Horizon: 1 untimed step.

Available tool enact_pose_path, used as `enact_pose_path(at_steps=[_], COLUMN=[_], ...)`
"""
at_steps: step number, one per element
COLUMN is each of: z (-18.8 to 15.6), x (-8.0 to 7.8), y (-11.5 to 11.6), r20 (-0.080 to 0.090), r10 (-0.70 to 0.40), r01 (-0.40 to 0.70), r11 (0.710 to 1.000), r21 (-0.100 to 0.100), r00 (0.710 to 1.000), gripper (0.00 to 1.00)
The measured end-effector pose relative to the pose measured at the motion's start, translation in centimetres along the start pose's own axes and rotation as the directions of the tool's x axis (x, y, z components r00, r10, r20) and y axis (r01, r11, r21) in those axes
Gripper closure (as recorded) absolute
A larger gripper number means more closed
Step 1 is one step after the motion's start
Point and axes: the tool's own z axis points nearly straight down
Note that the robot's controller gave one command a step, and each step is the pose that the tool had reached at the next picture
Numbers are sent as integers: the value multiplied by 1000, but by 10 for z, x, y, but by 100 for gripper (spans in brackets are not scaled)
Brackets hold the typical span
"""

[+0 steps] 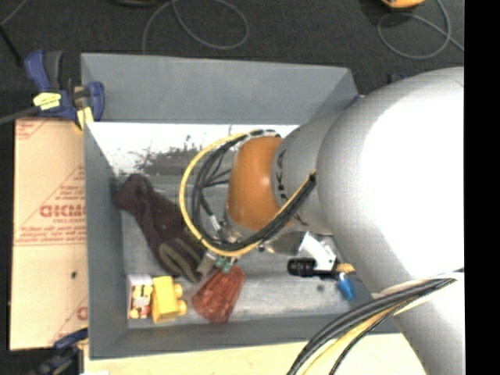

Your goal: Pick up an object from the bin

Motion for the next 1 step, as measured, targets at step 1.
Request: enact_pose_path(at_steps=[1], z=[-96], x=[2], y=[0], r20=[1], r10=[37], r01=[-37], r11=[999], r21=[2], r00=[999], gripper=[100])
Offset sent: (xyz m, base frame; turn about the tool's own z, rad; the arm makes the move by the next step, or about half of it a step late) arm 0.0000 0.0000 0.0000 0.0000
